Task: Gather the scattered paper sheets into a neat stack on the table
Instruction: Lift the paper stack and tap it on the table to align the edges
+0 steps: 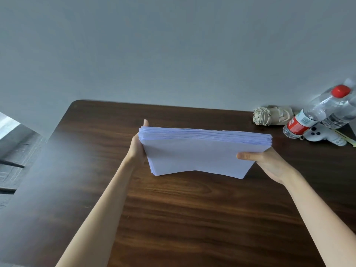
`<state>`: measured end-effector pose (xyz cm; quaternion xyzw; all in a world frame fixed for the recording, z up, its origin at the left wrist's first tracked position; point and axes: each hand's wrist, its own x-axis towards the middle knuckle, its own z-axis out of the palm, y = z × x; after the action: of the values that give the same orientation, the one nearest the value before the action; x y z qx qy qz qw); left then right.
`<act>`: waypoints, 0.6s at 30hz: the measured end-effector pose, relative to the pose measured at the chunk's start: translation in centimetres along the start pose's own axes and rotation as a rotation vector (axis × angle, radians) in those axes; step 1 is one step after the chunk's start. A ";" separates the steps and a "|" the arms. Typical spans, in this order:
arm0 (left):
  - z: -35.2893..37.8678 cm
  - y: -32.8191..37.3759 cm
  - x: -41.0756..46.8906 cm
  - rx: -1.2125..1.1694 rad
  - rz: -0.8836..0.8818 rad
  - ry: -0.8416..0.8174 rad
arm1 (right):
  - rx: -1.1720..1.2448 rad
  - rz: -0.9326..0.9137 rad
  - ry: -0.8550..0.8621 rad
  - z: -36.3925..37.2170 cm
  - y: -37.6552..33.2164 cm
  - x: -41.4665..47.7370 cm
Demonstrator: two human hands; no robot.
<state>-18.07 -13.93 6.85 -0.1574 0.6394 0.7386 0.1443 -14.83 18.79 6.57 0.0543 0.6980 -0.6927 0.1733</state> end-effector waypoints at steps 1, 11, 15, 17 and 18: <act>0.2 -0.1 0.3 -0.016 -0.008 0.003 | 0.003 -0.005 0.002 0.0 0.1 0.1; 0.1 -0.4 0.6 -0.061 0.034 0.059 | 0.122 -0.110 0.148 1.6 0.2 0.4; -0.5 0.5 0.7 -0.102 0.040 0.069 | 0.110 -0.136 0.155 2.2 0.2 0.7; -0.7 -0.2 0.6 -0.117 0.027 0.104 | 0.082 -0.103 0.127 2.3 0.8 0.7; -0.8 -0.8 0.7 -0.127 0.026 0.150 | 0.072 -0.086 0.121 2.4 1.1 0.7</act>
<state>-18.34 -14.61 5.79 -0.2127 0.6022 0.7657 0.0763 -14.71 16.34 5.38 0.0722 0.6836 -0.7195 0.0988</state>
